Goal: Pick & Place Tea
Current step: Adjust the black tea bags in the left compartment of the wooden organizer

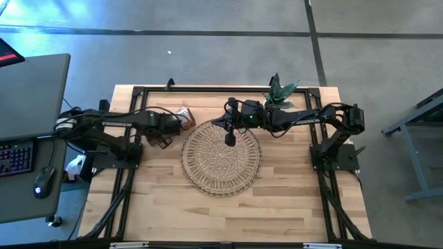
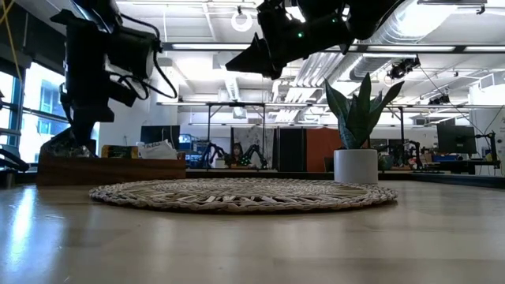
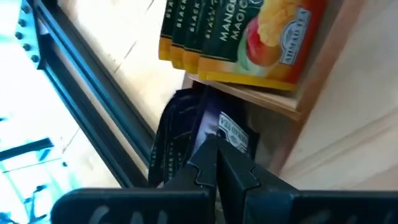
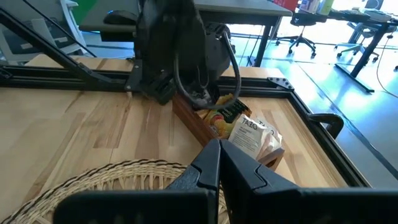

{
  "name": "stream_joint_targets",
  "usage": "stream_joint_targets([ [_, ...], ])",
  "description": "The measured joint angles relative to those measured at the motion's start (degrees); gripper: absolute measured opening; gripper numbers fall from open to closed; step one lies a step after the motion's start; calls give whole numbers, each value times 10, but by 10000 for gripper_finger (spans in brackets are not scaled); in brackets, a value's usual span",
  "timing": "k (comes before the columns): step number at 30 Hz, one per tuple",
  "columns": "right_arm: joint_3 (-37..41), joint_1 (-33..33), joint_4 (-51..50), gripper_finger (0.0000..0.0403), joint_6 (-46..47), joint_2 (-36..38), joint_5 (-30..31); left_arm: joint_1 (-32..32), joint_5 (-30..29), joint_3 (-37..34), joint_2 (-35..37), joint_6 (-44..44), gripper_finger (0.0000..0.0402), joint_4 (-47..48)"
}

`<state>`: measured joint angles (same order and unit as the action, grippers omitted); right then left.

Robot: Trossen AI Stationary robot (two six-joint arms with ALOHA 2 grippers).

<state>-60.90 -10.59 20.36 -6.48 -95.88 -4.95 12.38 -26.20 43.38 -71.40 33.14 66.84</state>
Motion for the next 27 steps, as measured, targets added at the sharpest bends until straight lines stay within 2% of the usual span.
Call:
stream_joint_targets([
  [3, 0, 0, -1, 7, 0, 0, 0, 0, -2, 0, -29, 0, 0, -3],
  [9, 0, 0, -1, 7, 0, 0, -15, 0, 35, 0, -78, -25, 0, -13],
  [13, 0, 0, 0, 7, 0, 0, -25, 0, 32, 0, -106, -32, 0, -14],
  [19, 0, 0, 0, 7, 0, 0, -25, -5, 21, 15, -112, -29, 0, -15],
  [27, 0, 0, 0, 7, 0, 0, -25, -4, -31, 34, -98, -13, 0, 7],
])
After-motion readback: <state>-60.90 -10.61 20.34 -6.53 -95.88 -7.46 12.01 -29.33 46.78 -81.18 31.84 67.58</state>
